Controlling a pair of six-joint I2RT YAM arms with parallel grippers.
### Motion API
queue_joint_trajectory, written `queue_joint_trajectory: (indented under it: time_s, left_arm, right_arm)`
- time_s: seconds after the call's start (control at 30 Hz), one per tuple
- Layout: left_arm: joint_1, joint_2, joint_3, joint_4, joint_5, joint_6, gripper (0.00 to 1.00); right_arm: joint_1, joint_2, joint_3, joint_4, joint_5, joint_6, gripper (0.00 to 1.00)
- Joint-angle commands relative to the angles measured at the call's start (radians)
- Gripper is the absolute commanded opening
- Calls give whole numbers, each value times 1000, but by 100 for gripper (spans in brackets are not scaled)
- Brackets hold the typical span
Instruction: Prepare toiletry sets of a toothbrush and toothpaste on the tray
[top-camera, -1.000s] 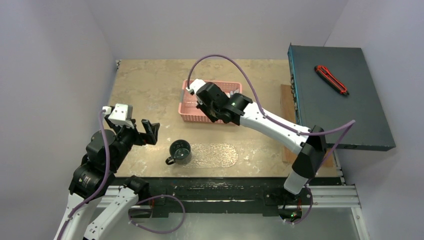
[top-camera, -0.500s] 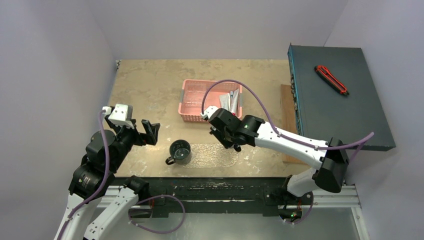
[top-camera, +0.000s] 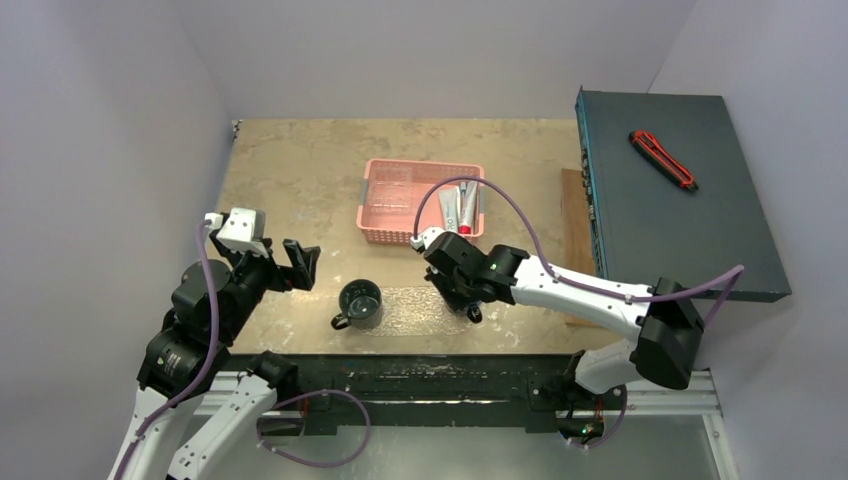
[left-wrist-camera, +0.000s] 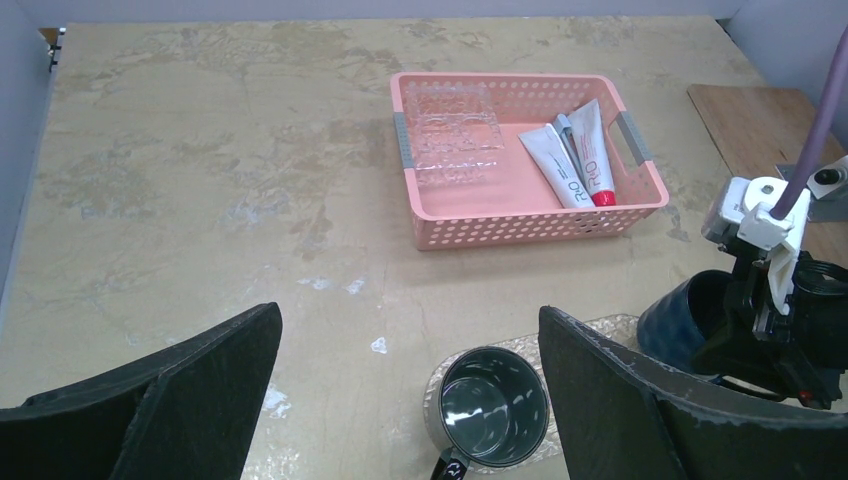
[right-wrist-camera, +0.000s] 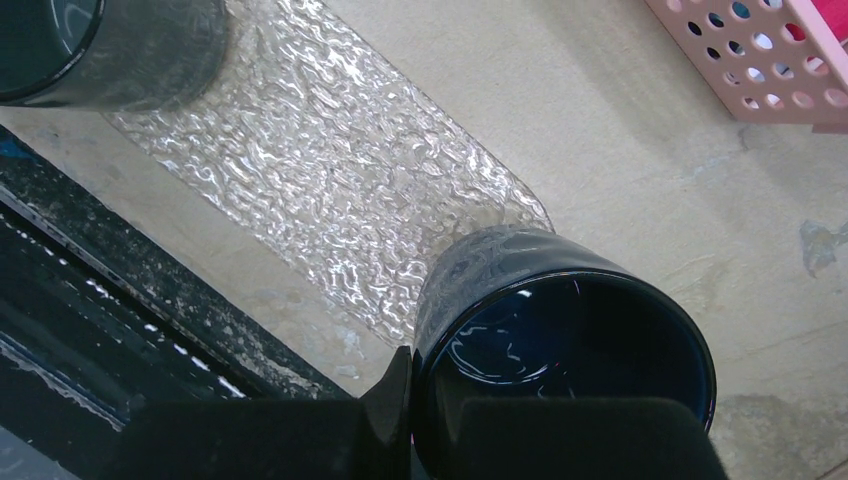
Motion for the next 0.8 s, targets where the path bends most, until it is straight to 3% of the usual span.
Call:
queue_joint_trajectory:
  time_s: [0.0,0.77]
  left_arm:
    - [8,-5,21,28,10,-7,100]
    - [9,2,21,28,10,-7,100]
  right_arm:
    - [6,-10,-6,109,-10,24,0]
    - [23,77,-44,132,-21,30,0]
